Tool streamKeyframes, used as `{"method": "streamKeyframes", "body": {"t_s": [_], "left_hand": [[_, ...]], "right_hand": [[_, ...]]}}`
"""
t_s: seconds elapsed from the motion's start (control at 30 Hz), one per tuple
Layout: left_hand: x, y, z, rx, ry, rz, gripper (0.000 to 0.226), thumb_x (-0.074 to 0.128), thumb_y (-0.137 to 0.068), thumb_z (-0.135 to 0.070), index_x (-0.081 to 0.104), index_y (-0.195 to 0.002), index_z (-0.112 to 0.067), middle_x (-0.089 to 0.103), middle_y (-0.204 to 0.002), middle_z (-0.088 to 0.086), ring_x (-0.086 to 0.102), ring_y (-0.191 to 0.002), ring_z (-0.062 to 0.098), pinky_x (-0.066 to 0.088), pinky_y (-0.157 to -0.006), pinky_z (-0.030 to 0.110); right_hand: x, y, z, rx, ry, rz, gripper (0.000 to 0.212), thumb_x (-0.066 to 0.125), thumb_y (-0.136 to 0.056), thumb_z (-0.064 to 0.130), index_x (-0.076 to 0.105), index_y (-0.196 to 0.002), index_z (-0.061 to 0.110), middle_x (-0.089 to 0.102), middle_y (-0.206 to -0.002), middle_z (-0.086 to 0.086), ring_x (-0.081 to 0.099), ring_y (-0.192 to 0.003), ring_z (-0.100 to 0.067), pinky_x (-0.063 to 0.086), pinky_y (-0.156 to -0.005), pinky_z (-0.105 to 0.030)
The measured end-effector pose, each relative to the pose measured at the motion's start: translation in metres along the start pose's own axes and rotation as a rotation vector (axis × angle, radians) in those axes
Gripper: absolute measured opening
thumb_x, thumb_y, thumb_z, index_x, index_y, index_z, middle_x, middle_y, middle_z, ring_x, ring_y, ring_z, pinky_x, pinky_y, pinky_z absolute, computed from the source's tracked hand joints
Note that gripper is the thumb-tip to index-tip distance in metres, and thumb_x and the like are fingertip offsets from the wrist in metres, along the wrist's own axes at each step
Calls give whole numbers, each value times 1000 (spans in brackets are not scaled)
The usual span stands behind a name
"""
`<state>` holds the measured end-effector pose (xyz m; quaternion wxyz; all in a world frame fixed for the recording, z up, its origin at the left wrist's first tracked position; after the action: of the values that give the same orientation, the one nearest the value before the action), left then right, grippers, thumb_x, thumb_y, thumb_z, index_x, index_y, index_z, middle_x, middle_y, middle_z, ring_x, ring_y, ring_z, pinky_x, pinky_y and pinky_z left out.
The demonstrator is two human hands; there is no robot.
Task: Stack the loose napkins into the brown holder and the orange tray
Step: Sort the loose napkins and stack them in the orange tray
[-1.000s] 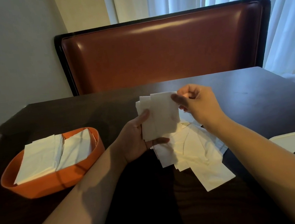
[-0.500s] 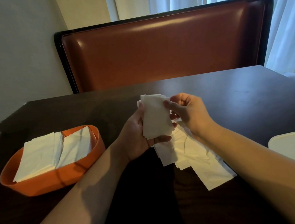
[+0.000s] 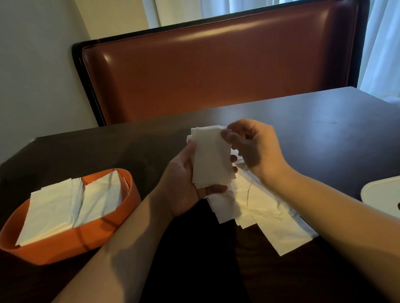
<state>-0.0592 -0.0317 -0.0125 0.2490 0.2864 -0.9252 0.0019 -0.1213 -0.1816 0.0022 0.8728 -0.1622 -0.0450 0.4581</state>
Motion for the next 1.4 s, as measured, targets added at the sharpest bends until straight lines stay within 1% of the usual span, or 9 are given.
{"method": "streamKeyframes", "body": {"t_s": [0.23, 0.33, 0.43, 0.57, 0.73, 0.87, 1.07, 1.27, 1.4], "left_hand": [[-1, -1, 0, -14, 7, -27, 52, 29, -100, -56, 57, -125, -20, 69, -110, 16, 67, -96, 32, 57, -65, 38], [-2, -2, 0, -3, -4, -71, 48, 29, -101, -53, 58, -120, -20, 66, -109, 16, 69, -87, 28, 58, -62, 37], [-1, -1, -1, 20, -26, -105, 44, 28, -102, -51, 56, -118, -21, 61, -112, 16, 65, -89, 27, 57, -61, 36], [1, 0, -1, 53, -46, -118, 44, 26, -103, -51, 59, -113, -23, 65, -101, 12, 71, -77, 22, 57, -62, 35], [-1, -1, 0, 35, -60, -79, 52, 26, -101, -57, 58, -121, -21, 66, -106, 14, 70, -83, 24, 54, -64, 37], [-2, -3, 2, 31, -75, -28, 63, 20, -97, -66, 60, -120, -22, 73, -96, 9, 70, -84, 24, 54, -61, 35], [-3, -5, 2, 45, -103, -119, 48, 31, -100, -55, 58, -117, -19, 73, -90, 9, 71, -79, 24, 53, -65, 39], [0, -2, 1, 13, -80, -42, 62, 14, -98, -65, 57, -119, -26, 73, -95, 9, 71, -82, 23, 56, -57, 32], [-6, -4, 2, -21, -28, -28, 80, 18, -90, -77, 52, -134, -20, 62, -122, 20, 66, -99, 31, 55, -58, 34]], "right_hand": [[-7, -3, 0, -22, -24, 24, 11, 61, -95, 9, 67, -97, 0, 62, -71, 0, 51, -49, 3, 46, -51, -14], [-10, -3, 2, -14, -72, 35, 12, 59, -97, 10, 68, -93, 3, 62, -71, 0, 52, -56, -2, 47, -56, -18], [-13, -3, 4, 18, -246, 179, 13, 55, -98, 9, 67, -94, 4, 63, -81, -8, 53, -76, -20, 46, -67, -31], [-11, 1, 8, 103, -445, 313, 12, 53, -98, 6, 64, -95, 4, 66, -79, -3, 60, -74, -12, 49, -66, -21], [-8, -2, -4, 58, -254, 193, 14, 59, -97, 14, 70, -99, 4, 65, -85, -12, 53, -79, -23, 43, -72, -33], [-7, -2, -8, 13, -77, 99, 15, 63, -95, 15, 71, -101, 3, 65, -75, 0, 53, -58, 1, 45, -57, -13], [-7, -8, -9, -49, 49, 35, 9, 66, -93, 10, 69, -84, 8, 62, -69, -2, 52, -54, 2, 43, -57, -11], [-6, -2, -1, -63, -22, 112, 10, 64, -93, 8, 68, -100, 2, 68, -85, -7, 56, -61, -9, 51, -58, -25], [-8, -2, 6, 25, -301, 205, 6, 63, -94, 13, 66, -97, 8, 70, -85, -6, 60, -74, -18, 53, -65, -30]]}}
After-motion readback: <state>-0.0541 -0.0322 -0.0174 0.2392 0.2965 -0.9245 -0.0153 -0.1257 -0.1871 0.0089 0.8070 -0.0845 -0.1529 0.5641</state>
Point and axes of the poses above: each hand's wrist, its own y-axis away from the middle knuckle, its own x-axis out of the palm, z = x × y, the point moved 1 cm from there along -y, towards the middle knuckle
